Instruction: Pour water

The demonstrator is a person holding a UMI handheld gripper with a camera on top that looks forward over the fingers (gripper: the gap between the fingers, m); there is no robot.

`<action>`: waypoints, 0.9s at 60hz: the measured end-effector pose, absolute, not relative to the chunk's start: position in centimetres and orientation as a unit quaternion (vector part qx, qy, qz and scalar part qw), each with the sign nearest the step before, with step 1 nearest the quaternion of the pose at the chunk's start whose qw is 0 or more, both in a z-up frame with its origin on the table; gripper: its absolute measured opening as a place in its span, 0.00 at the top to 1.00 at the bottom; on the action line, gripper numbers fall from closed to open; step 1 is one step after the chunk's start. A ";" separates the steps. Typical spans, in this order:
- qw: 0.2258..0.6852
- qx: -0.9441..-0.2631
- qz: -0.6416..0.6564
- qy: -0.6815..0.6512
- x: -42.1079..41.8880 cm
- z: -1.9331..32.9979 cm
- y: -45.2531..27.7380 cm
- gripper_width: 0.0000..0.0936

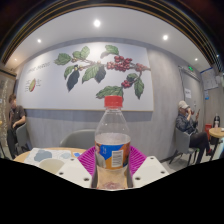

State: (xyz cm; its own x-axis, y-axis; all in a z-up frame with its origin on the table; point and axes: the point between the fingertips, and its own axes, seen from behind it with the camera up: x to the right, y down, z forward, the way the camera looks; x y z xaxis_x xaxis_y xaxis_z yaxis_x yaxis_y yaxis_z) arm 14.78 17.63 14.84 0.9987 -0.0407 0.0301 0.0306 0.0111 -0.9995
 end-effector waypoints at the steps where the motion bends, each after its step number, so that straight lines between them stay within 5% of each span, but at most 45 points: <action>1: 0.709 -0.705 -0.022 0.002 15.4 13.6 17.8 0.57; 16: 0.707 -0.707 -0.017 -0.001 15.4 13.3 18.4 0.55; 22: 0.696 -0.717 -0.021 0.001 15.4 12.9 18.1 0.37; 27: 0.675 -0.737 -0.022 0.004 15.6 12.4 17.5 0.07; 54: 0.631 -0.773 0.065 -0.026 10.7 10.2 -2.6 0.09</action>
State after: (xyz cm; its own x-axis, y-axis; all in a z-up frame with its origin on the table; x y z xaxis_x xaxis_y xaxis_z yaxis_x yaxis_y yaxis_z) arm 10.65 -2.58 10.24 0.9901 0.1232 -0.0677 -0.0417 -0.2022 -0.9785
